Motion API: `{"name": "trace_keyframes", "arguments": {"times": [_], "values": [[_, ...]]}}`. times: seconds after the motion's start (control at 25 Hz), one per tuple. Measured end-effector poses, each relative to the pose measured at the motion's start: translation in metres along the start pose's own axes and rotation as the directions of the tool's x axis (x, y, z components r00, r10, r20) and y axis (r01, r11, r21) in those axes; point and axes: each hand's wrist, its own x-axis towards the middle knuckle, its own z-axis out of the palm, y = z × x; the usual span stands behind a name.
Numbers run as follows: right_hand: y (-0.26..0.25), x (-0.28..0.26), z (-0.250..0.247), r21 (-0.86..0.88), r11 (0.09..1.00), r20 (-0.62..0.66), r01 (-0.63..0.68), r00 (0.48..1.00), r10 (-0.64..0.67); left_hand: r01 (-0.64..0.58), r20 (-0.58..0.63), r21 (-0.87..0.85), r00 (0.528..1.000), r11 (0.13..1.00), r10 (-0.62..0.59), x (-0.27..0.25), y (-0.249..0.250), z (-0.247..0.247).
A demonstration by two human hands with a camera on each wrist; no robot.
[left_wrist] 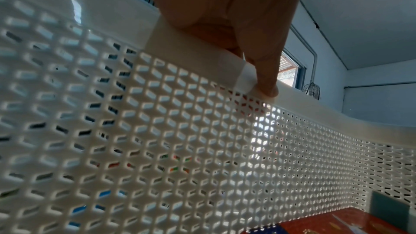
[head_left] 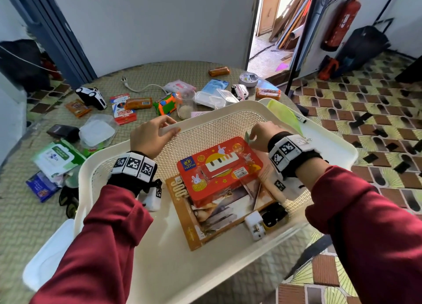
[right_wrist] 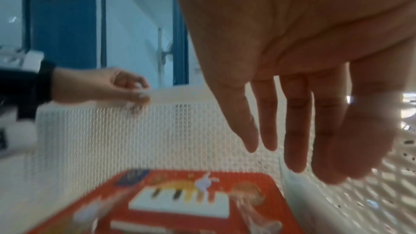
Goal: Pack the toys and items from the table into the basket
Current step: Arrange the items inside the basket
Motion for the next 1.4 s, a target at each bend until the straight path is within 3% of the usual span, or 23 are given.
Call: {"name": "trace_keyframes", "arguments": {"times": [0.16,0.32,0.44,0.56,0.72,0.96,1.08,1.4], "values": [[0.005,-0.017,-0.009,0.331,0.943,0.007,0.022,1.0,-0.026,0.047,0.038,-0.074,0.998,0.996,-0.045,0.001,0.007,0.002],[0.022,-0.044,-0.026,0.553,0.832,-0.075,0.034,0.997,0.009,-0.092,-0.035,-0.166,0.996,0.982,0.087,0.001,0.041,-0.004],[0.048,-0.072,-0.049,0.699,0.704,-0.2,0.128,0.98,0.021,-0.192,-0.018,-0.275,0.981,0.942,0.194,0.001,0.09,-0.011],[0.087,-0.096,-0.068,0.726,0.637,-0.373,0.26,0.927,0.047,-0.271,-0.01,-0.338,0.959,0.901,0.284,0.003,0.147,-0.009],[0.16,-0.115,-0.068,0.657,0.708,-0.485,0.26,0.864,0.132,-0.367,-0.049,-0.436,0.921,0.821,0.386,-0.005,0.237,0.011],[0.277,-0.135,-0.034,0.66,0.742,-0.368,0.118,0.912,0.183,-0.428,-0.006,-0.538,0.863,0.726,0.504,-0.034,0.372,0.083],[0.329,-0.143,-0.01,0.7,0.714,-0.249,0.029,0.946,0.206,-0.4,0.099,-0.552,0.84,0.731,0.534,-0.054,0.414,0.139],[0.427,-0.14,0.072,0.725,0.66,0.042,-0.197,0.969,0.242,-0.126,0.44,-0.52,0.809,0.845,0.391,-0.07,0.411,0.271]]}}
